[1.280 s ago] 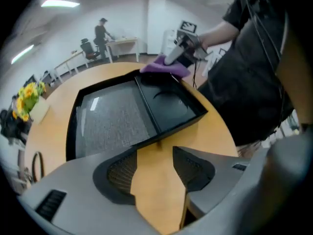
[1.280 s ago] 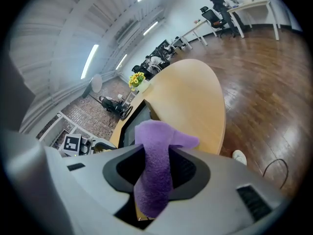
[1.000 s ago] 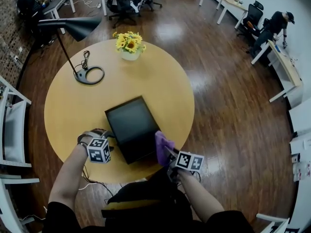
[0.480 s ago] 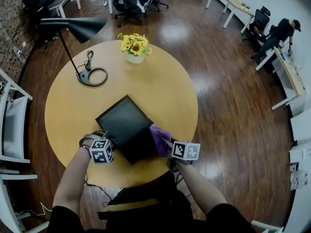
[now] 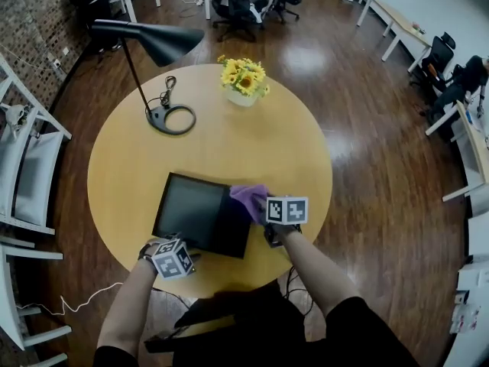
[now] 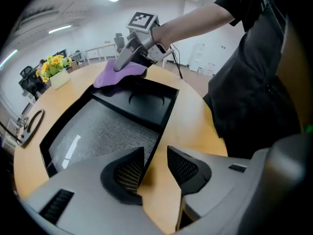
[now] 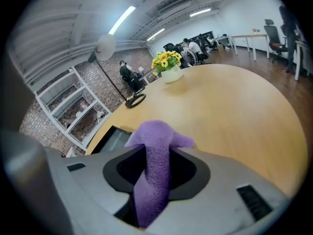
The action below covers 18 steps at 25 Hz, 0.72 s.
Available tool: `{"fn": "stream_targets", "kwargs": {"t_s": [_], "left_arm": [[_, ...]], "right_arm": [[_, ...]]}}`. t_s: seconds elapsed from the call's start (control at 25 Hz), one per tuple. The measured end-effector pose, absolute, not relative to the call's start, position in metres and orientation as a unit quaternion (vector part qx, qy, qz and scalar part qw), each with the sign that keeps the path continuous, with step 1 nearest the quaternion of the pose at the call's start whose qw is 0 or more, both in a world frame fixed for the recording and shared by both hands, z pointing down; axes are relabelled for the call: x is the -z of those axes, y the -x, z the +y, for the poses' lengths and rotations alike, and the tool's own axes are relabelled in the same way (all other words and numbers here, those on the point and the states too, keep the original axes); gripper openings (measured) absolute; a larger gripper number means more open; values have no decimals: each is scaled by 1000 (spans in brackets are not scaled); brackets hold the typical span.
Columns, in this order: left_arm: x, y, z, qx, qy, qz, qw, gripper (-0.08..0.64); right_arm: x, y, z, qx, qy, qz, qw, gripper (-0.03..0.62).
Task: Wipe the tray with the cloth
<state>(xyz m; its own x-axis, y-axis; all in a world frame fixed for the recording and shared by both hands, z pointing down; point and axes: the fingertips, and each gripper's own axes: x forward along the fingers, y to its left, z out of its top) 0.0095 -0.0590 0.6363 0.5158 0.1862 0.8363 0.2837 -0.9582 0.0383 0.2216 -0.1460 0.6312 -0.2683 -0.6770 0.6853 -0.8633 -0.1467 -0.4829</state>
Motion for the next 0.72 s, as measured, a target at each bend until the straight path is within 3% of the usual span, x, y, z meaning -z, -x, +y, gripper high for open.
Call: {"fn": "stream_targets", "kwargs": {"t_s": [0.2, 0.36, 0.72], "left_arm": [[-629, -28, -26, 429, 898, -91, -27, 110], [-633, -44, -18, 412, 909, -52, -41, 71], [-639, -44, -25, 403, 913, -11, -63, 48]], "right_arm": [[-630, -203, -186, -454, -570, -674, 123, 137], [-633, -188, -206, -461, -552, -686, 109, 137], [-630, -178, -174, -512, -511, -690, -15, 138]]}}
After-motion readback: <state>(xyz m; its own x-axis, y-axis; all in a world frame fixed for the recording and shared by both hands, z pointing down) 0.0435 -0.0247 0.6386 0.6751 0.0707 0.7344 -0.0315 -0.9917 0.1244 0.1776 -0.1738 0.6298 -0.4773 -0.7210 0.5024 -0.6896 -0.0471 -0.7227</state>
